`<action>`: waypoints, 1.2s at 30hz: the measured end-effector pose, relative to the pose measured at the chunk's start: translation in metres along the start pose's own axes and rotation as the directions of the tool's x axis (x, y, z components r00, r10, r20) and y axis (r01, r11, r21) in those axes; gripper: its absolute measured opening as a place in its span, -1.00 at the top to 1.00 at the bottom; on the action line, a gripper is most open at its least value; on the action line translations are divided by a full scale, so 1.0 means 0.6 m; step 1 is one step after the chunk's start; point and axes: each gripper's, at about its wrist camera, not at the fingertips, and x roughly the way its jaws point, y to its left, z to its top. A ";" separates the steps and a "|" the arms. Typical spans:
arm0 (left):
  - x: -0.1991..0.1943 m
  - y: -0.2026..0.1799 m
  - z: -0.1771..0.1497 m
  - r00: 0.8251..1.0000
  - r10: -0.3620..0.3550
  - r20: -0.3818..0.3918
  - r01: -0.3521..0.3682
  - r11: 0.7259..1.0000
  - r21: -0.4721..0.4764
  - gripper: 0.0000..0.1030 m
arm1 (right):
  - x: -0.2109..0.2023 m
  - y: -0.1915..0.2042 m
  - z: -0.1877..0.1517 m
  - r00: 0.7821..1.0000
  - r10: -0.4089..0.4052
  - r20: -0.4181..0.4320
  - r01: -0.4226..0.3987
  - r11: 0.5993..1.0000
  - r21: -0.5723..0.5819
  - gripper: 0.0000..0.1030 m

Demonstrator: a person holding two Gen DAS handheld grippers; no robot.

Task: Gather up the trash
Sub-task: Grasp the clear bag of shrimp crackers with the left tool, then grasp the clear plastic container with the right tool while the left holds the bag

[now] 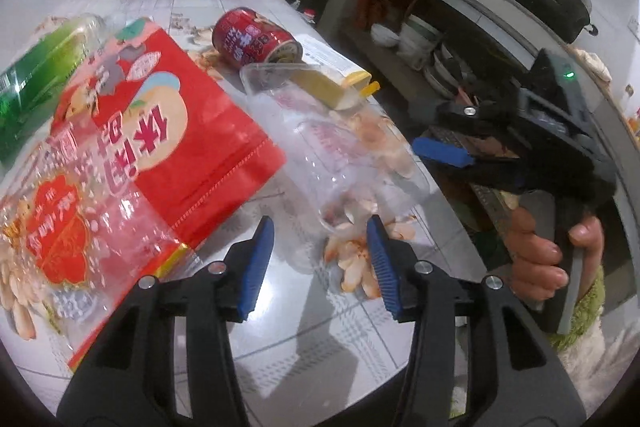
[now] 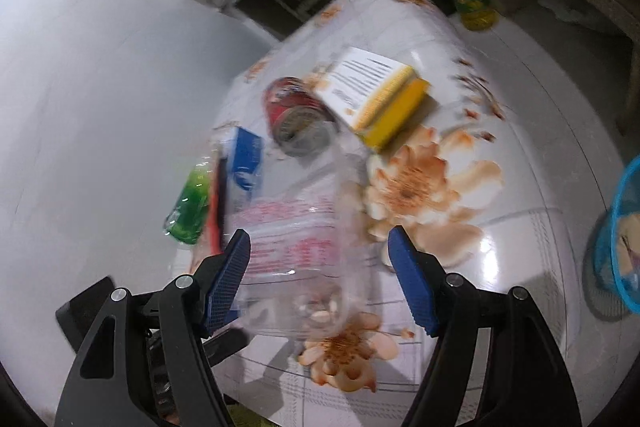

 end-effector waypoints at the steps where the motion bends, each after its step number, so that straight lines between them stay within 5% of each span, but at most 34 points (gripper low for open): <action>1: 0.000 -0.003 -0.001 1.000 0.018 0.005 -0.018 1.000 0.018 0.12 | -0.002 0.010 0.001 1.000 -0.010 0.002 0.010 0.999 -0.046 -0.35; 5: 0.002 -0.007 -0.002 0.999 0.040 0.006 -0.040 0.998 0.058 0.13 | 0.014 0.063 0.007 0.995 -0.079 -0.062 0.055 0.944 -0.324 -0.35; 8: 0.002 -0.007 0.000 0.999 0.032 0.012 -0.033 0.997 0.063 0.20 | 0.042 0.071 0.015 0.985 -0.135 -0.110 0.079 0.910 -0.407 -0.35; 16: 0.018 -0.029 0.012 1.000 0.028 0.012 -0.029 0.997 0.075 0.52 | 0.081 0.008 0.045 0.984 -0.142 -0.111 0.120 0.975 -0.185 -0.30; 21: 0.023 -0.035 0.013 1.000 0.019 0.006 -0.020 0.996 0.086 0.64 | 0.082 -0.018 0.019 0.984 -0.088 -0.156 0.077 0.994 -0.075 0.34; 24: 0.021 -0.038 0.008 1.000 0.001 -0.003 -0.001 0.996 0.089 0.66 | 0.065 -0.023 0.007 0.984 -0.105 -0.145 0.099 0.994 -0.053 0.51; 31: 0.016 -0.068 -0.026 0.990 -0.123 -0.076 0.130 0.987 0.093 0.67 | 0.001 -0.049 -0.036 0.978 -0.130 -0.165 0.140 0.989 0.051 0.59; 36: -0.007 -0.081 -0.052 0.990 -0.103 -0.096 0.116 0.984 0.137 0.66 | -0.042 -0.036 -0.090 0.964 -0.161 -0.213 0.170 0.985 0.025 0.54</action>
